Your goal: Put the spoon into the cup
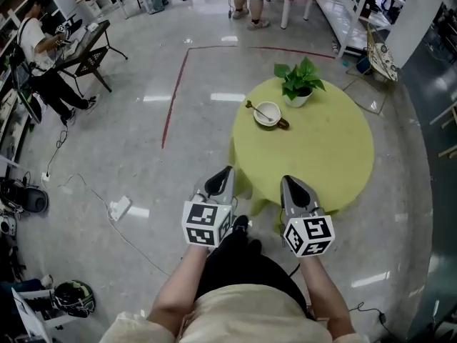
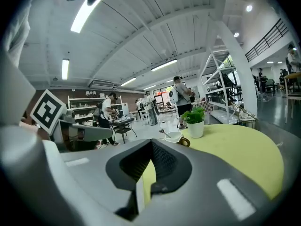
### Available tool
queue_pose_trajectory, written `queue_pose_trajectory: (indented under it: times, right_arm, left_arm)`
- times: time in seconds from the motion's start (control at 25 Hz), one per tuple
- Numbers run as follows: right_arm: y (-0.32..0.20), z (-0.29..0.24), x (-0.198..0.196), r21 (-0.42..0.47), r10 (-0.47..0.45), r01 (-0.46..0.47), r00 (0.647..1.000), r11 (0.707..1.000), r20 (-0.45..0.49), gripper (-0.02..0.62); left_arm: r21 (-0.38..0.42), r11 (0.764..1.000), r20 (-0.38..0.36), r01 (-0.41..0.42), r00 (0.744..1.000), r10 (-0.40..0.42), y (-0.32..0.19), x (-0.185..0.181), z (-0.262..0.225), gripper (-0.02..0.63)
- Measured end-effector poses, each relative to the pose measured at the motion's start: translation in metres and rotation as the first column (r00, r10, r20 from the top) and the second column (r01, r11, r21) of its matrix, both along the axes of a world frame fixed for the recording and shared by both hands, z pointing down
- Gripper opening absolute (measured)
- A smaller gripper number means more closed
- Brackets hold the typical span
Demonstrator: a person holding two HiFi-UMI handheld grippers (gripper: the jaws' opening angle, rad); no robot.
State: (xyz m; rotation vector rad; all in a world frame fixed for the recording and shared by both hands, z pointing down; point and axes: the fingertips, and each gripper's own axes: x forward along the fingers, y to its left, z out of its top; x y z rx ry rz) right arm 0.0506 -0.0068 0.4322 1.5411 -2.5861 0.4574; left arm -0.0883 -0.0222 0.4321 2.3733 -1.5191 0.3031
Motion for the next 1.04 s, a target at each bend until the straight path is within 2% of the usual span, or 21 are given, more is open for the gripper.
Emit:
queue_pose_trajectory:
  times: [0.28,1.04]
  right_arm:
    - [0.016,-0.009,-0.001,0.040,-0.027,0.027,1.000,0.999,-0.011,0.000]
    - [0.040,-0.018,0.008,0.076,-0.038,0.039,0.999,0.996,-0.009,-0.002]
  left_arm:
    - [0.022,1.000,0.008,0.018,1.000,-0.018,0.020,-0.001,-0.006,0.002]
    - [0.050,0.998,0.010,0.028,1.000,-0.029,0.044,0.007,-0.014,0.002]
